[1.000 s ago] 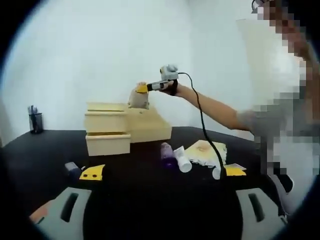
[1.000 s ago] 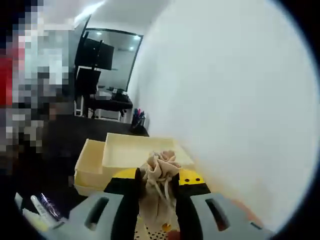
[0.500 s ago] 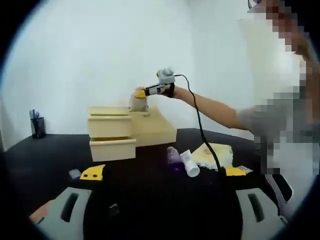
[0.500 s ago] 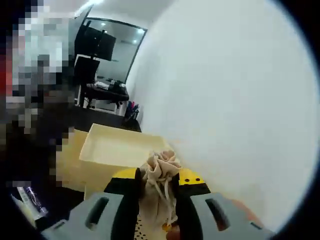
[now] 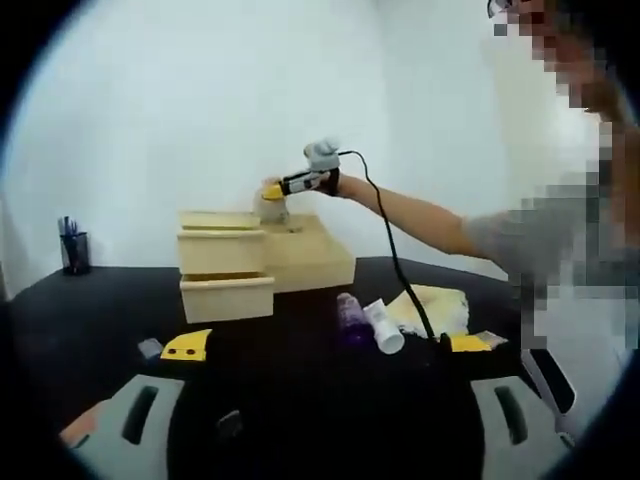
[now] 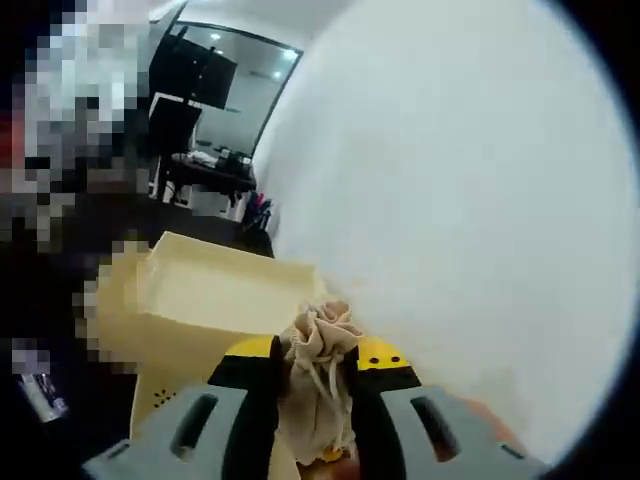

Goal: Open the drawer, pick up the cosmetic bottles from the table one by one, place them into the drawer, release the gripper, close the drawer, and move the gripper away

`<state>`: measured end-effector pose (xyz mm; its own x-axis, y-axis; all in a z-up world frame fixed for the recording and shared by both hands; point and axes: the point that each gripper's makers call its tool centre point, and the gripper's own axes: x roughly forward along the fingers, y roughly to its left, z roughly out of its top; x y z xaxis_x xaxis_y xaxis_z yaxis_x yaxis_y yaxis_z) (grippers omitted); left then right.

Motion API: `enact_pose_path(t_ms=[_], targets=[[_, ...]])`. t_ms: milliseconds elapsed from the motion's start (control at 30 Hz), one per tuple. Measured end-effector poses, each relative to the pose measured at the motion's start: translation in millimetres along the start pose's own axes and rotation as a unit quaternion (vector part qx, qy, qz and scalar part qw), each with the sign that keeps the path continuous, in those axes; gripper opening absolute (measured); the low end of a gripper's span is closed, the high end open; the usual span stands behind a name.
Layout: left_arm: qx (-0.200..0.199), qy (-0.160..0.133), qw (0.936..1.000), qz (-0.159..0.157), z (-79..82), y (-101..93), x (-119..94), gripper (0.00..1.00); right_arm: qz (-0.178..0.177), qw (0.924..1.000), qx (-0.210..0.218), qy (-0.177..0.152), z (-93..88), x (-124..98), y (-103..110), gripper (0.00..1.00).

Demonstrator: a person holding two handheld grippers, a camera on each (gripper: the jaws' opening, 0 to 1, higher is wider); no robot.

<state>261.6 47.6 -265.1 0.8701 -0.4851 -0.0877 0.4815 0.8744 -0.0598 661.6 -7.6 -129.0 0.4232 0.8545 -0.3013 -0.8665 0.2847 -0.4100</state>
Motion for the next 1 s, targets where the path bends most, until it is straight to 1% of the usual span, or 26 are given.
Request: enact_pose_path(t_ms=[133, 367, 433, 500, 567, 700, 733, 767, 833, 900, 1000], targets=[[0.0, 0.003, 1.0, 0.0, -1.8, 1.5, 0, 0.85, 0.0, 1.0, -0.005, 0.002, -4.3, 6, -2, 0.24], [-0.004, 0.0, 1.0, 0.001, -2.2, 4.1, 0, 0.85, 0.009, 0.9997, -0.014, -0.016, -8.2, 18, -3, 0.24], [-0.006, 0.0, 1.0, 0.001, -3.1, 4.8, 1, 0.85, 0.016, 0.9995, -0.013, -0.022, -10.1, 20, 4, 0.24], [-0.005, 0.001, 1.0, 0.001, -4.0, 5.2, 1, 0.85, 0.019, 0.9994, -0.013, -0.025, -12.8, 22, 5, 0.24], [-0.004, 0.002, 1.0, 0.001, -4.8, 5.6, 1, 0.84, 0.022, 0.9994, -0.013, -0.025, -21.2, 25, 10, 0.24], [-0.003, 0.002, 1.0, 0.001, -5.9, 6.2, 2, 0.84, 0.024, 0.9993, 0.001, -0.028, -30.0, 28, 12, 0.24], [-0.003, 0.002, 1.0, 0.001, -5.9, 6.2, 2, 0.84, 0.023, 0.9993, 0.004, -0.029, -28.9, 27, 6, 0.24], [-0.004, 0.002, 1.0, 0.001, -6.0, 6.2, 2, 0.84, 0.024, 0.9992, 0.011, -0.029, -31.1, 28, 6, 0.24], [-0.003, 0.002, 1.0, 0.001, -6.3, 6.3, 2, 0.84, 0.025, 0.9991, 0.018, -0.029, -35.0, 31, 9, 0.24], [-0.002, 0.003, 1.0, 0.002, -7.4, 7.2, 2, 0.84, 0.028, 0.9991, 0.02, -0.023, -40.5, 35, 6, 0.24], [0.0, 0.005, 1.0, 0.003, -8.7, 8.3, 3, 0.84, 0.032, 0.999, 0.026, -0.017, -47.8, 39, 7, 0.24]])
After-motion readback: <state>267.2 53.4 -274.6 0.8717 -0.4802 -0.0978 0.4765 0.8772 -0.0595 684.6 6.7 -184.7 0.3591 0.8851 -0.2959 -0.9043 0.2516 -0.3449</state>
